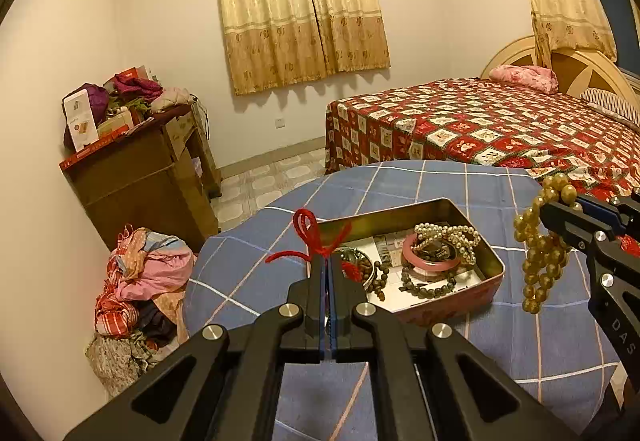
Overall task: Organize jewelry
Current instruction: 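Carry the gold beads and red tassel into the tin and open both grippers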
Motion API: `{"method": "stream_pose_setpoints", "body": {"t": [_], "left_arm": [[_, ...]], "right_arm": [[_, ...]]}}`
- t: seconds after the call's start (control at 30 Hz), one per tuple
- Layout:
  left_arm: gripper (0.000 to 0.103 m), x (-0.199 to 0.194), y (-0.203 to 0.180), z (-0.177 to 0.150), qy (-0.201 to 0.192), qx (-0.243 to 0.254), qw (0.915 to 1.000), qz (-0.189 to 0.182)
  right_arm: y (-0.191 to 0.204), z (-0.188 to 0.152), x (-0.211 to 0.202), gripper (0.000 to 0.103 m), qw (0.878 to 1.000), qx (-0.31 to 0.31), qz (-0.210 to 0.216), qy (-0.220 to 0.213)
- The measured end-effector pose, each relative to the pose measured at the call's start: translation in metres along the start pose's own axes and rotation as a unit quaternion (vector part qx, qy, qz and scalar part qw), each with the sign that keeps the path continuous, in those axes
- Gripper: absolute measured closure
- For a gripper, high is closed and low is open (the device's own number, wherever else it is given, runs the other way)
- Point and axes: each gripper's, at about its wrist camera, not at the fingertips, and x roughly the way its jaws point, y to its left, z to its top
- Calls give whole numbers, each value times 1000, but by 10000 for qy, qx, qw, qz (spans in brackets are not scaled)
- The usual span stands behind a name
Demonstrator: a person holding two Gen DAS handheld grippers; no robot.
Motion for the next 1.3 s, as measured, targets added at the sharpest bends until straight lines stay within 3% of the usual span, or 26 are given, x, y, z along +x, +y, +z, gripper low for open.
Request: {"method": "stream_pose_setpoints", "body": {"t": [0.83, 1.3], "left_arm": [[103, 10, 1, 22, -365, 34, 9989, 307], [103, 32, -1, 31, -318, 133, 9986, 401]], "right_arm": [[-4, 23, 2, 91, 9987, -99, -194, -454], [-3, 32, 16, 91, 9985, -134, -202, -484]]}}
